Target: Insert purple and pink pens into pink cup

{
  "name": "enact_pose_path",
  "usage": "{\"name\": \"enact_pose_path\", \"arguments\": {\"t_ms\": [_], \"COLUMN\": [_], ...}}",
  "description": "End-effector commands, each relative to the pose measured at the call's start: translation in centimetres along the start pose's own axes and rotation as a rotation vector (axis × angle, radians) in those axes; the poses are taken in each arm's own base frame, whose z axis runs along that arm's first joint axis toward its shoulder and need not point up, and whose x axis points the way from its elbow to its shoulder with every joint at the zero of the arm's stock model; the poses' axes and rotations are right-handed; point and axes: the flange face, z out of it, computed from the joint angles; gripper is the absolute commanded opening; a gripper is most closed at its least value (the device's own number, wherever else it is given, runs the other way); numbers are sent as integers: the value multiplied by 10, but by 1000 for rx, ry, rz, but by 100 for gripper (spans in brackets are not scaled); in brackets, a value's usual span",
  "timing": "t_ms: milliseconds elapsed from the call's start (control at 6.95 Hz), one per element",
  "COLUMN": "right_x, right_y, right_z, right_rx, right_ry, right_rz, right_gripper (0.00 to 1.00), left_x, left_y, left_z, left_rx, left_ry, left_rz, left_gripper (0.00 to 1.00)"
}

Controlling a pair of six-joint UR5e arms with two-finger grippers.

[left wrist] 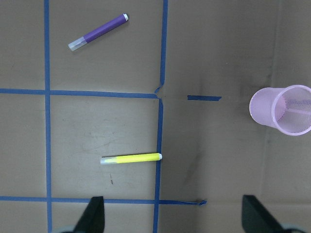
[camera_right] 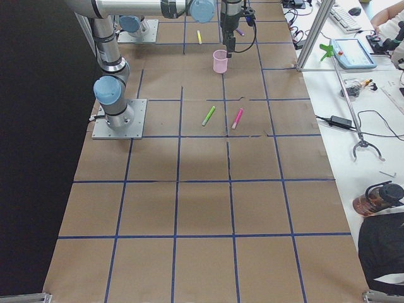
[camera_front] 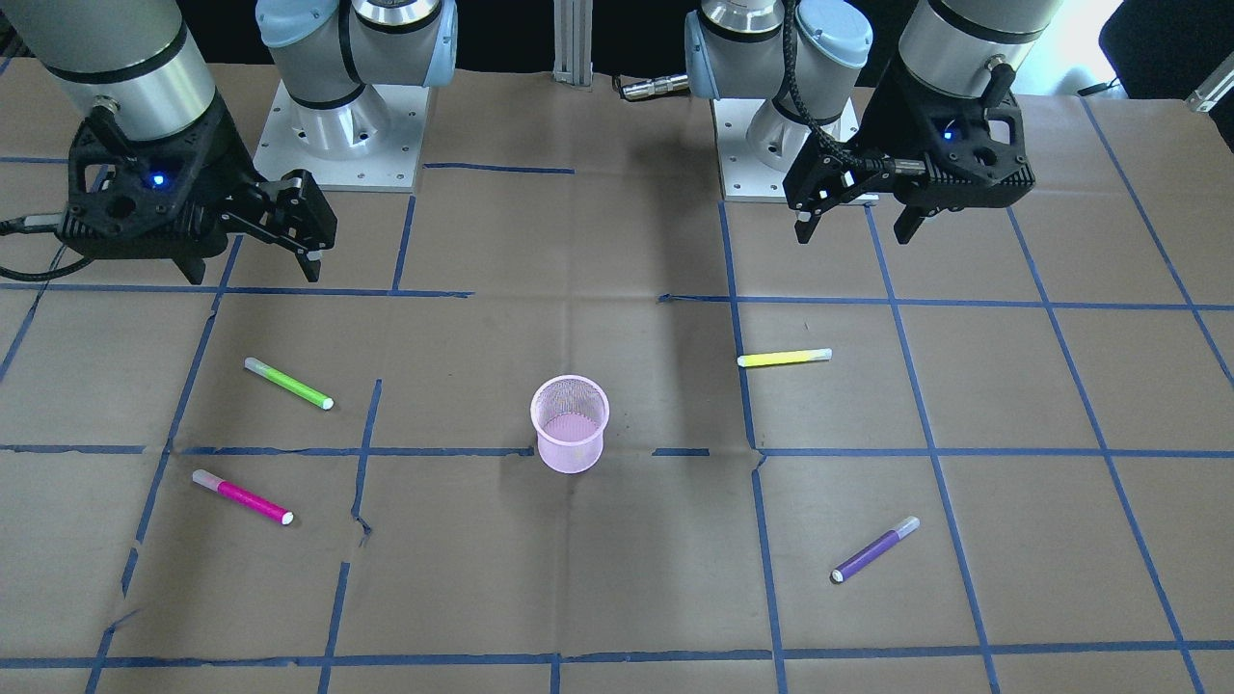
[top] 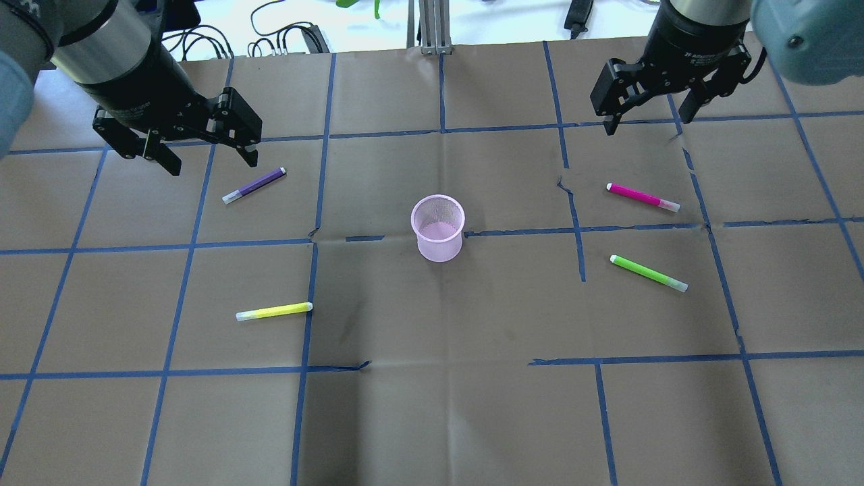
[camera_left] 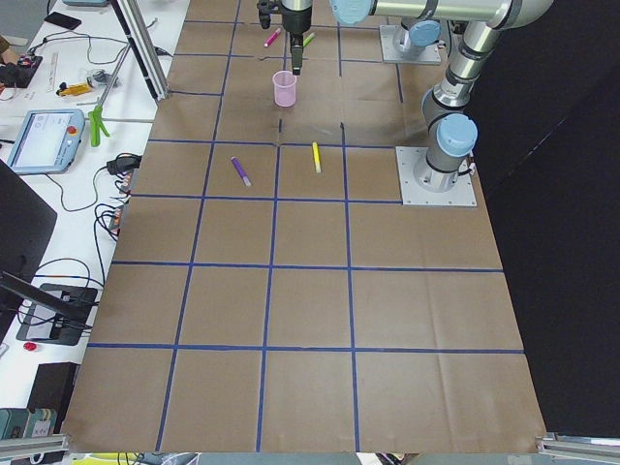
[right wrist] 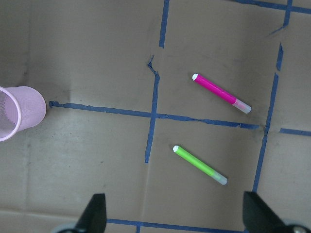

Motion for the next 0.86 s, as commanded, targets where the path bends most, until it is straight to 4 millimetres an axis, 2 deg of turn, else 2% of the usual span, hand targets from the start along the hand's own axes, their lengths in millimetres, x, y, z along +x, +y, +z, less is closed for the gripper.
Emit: {"name": "enact_pose_path", "arguments": {"t_ms": [0, 144, 288, 576, 720], "right_x": [49, 80, 97, 110, 121], "right_y": [-17, -21, -25, -54, -67], "right_z": [14, 21, 25, 28, 29], "right_rx": [11, 12, 7, 5, -42], "right_ry": [-1, -1, 7, 20, 54], "right_rz": [-174, -284, -432, -654, -700], "right_gripper": [100, 100, 100, 100, 100], "left_x": [0, 0, 0, 0, 0], "left_y": [0, 0, 1, 1, 1], "left_z": [2, 2, 5, 3, 3], "left_rx": [-2, -3, -8, -5, -5], "left_ry": [-3, -3, -3, -1, -1], "left_rz": [5, 3, 1, 1, 1], "left_gripper": [98, 98, 98, 98, 98]}}
